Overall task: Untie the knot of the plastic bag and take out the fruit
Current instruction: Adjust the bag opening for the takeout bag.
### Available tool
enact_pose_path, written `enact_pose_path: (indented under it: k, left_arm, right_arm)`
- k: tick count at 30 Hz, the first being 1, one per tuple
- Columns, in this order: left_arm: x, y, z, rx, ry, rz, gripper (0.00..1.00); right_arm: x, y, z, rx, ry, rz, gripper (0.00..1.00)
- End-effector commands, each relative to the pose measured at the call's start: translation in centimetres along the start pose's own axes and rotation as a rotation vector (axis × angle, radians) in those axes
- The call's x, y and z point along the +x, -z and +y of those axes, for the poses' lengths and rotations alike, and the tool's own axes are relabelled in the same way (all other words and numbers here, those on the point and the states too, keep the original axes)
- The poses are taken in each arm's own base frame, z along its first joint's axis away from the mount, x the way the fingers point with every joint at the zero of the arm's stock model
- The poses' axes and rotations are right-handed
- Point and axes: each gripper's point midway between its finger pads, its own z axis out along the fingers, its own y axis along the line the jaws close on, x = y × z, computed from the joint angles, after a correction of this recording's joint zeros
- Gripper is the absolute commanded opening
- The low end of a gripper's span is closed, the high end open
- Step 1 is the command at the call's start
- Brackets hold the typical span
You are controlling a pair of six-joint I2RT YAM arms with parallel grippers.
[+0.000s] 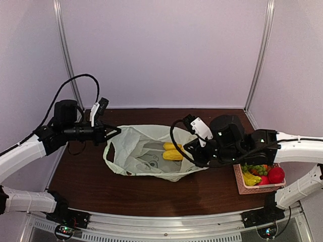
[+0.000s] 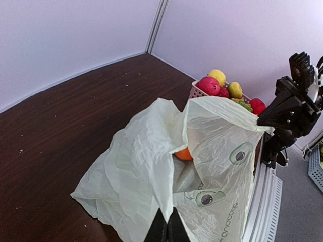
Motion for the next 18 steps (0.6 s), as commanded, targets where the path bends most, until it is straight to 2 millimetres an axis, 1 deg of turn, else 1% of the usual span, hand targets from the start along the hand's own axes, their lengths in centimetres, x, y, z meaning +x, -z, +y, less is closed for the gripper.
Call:
enact_pose_path:
  k: [1,3,6,7,8,9,12,15,16,17,18]
  left_arm:
    - [1.5,0.4,-2.5,0.077,0.036,0.023,0.00]
    - [2.7,0.5,-3.9,0.082,0.014,0.059,0.00]
    - [4.4,0.7,-6.0,0.119,0.016,0.089,0.00]
    - [4.8,0.8,-6.8,0.139,0.019,0.093,0.00]
    - [5.0,1.0,-7.6,0.156,0.021,0.095,0.00]
    - [5.0,1.3,-8.3,0.166,0.020,0.087,0.00]
    - [5.0,1.8,-10.1,0.194,0.027,0.077,0.00]
    - [5.2,2.0,-11.1,0.221,0.037,0.103,0.01]
    - [5.1,2.0,-11.1,0.214,0.038,0.116,0.10]
    - [5.0,1.9,-10.9,0.197,0.032,0.127,0.21]
    - [4.4,1.9,-10.6,0.171,0.021,0.131,0.34]
  right_arm:
    - [-1.2,-0.7,-1.5,0.089,-0.006,-0.052,0.00]
    - [-1.7,-1.2,-3.7,0.176,-0.031,-0.064,0.00]
    - [-3.2,-1.5,-7.1,0.259,-0.111,-0.125,0.00]
    - [-3.7,-1.5,-8.2,0.277,-0.136,-0.146,0.00]
    - [-4.1,-1.5,-9.7,0.300,-0.166,-0.164,0.00]
    - [-4.5,-1.5,-10.6,0.308,-0.189,-0.181,0.00]
    - [-5.2,-1.4,-11.8,0.311,-0.207,-0.207,0.00]
    - [-5.4,-1.3,-11.7,0.300,-0.194,-0.208,0.00]
    - [-5.3,-1.3,-11.7,0.295,-0.192,-0.203,0.00]
    - [-5.2,-1.3,-11.6,0.289,-0.189,-0.196,0.00]
    - [-5.0,-1.4,-11.5,0.282,-0.188,-0.190,0.00]
